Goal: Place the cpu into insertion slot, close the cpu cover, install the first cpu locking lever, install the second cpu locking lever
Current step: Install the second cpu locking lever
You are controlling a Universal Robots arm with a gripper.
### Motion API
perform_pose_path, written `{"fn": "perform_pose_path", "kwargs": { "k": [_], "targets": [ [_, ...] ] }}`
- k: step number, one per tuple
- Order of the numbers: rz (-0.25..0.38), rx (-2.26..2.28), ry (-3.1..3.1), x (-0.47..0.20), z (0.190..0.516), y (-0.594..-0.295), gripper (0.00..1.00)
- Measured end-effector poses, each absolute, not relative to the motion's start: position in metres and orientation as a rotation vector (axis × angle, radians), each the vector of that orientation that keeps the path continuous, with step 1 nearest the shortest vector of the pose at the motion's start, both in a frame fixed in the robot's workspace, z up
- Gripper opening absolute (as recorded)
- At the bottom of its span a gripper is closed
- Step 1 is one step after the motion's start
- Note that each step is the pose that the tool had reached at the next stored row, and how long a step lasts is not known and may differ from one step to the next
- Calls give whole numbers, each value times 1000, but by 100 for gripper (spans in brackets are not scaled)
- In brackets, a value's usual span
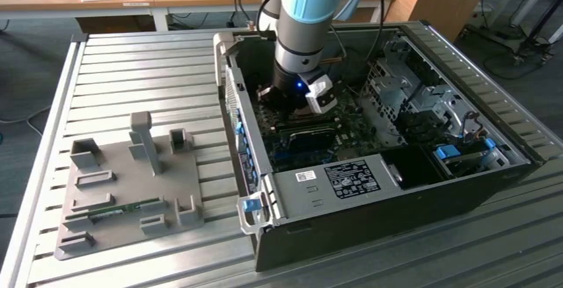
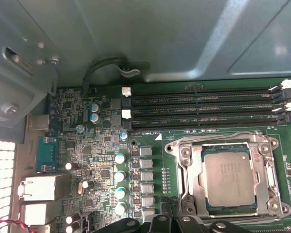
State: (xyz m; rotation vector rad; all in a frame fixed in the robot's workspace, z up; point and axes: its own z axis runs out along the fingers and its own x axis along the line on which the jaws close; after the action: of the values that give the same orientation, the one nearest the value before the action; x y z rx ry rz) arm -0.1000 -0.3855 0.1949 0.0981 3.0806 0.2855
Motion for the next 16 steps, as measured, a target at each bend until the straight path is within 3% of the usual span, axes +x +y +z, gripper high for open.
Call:
{"fn": "perform_pose_path", "kwargs": {
  "k": [16],
  "targets": [
    [271,98,3082,-100,202,-385,11]
  ]
}}
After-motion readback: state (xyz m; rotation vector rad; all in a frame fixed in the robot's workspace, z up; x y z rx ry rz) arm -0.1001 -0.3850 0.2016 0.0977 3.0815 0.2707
